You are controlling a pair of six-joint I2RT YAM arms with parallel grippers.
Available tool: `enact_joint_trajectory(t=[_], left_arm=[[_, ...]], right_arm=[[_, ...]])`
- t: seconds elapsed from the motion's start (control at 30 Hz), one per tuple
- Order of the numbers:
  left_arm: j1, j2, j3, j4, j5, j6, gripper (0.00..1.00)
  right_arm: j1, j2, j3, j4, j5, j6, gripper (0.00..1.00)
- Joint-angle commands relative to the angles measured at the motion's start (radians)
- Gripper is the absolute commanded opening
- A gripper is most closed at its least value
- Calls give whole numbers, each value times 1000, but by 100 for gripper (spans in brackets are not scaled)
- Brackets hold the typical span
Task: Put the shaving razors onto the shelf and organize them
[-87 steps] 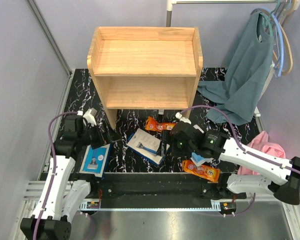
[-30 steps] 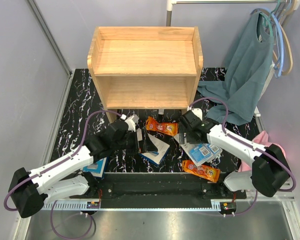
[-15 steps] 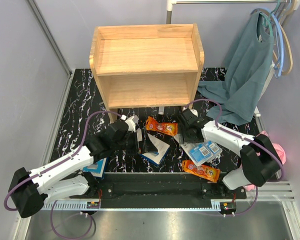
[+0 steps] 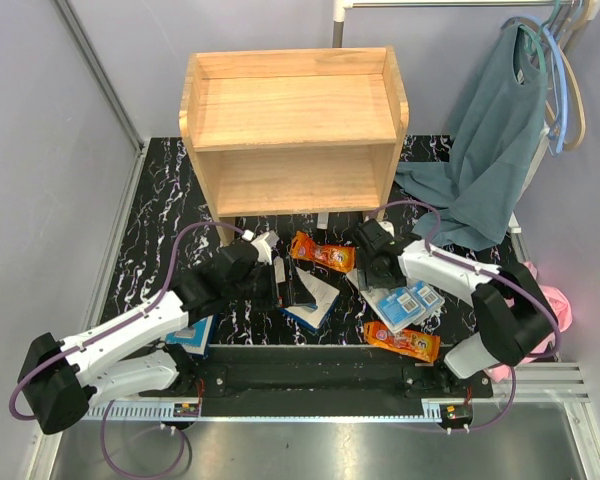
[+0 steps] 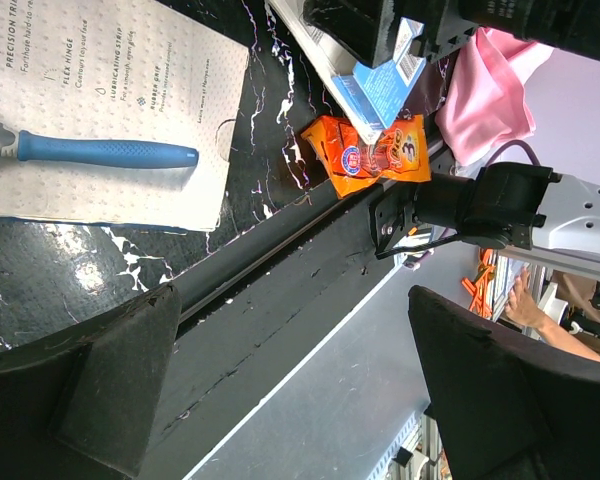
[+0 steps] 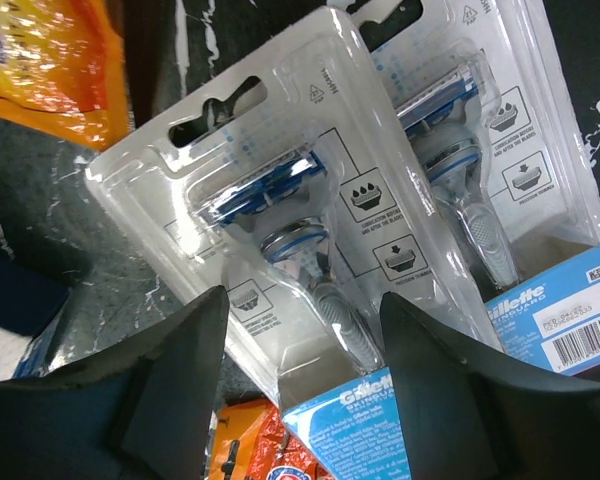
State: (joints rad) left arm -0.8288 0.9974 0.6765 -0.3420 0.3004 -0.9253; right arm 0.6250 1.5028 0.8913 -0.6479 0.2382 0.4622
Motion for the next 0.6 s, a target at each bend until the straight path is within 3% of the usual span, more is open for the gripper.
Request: enact_joint_trajectory(t=[0.0, 0.27, 0.47, 0.5, 0.57], left_arm=[[-6, 1, -3, 49, -15, -1, 99], [-6, -2, 3, 34, -24, 2, 99], [-6, -6, 1, 34, -26, 2, 99], [-6, -9, 1, 34, -26, 2, 99], [-6, -13, 1, 34, -27, 2, 99]], right_arm=[[-11, 54, 17, 10, 29, 16, 70], [-13, 132, 29, 2, -8, 29, 32], [-13, 96, 18, 8, -36, 24, 19], [-13, 90, 18, 8, -39, 26, 11], [-11, 68, 14, 11, -39, 27, 5]])
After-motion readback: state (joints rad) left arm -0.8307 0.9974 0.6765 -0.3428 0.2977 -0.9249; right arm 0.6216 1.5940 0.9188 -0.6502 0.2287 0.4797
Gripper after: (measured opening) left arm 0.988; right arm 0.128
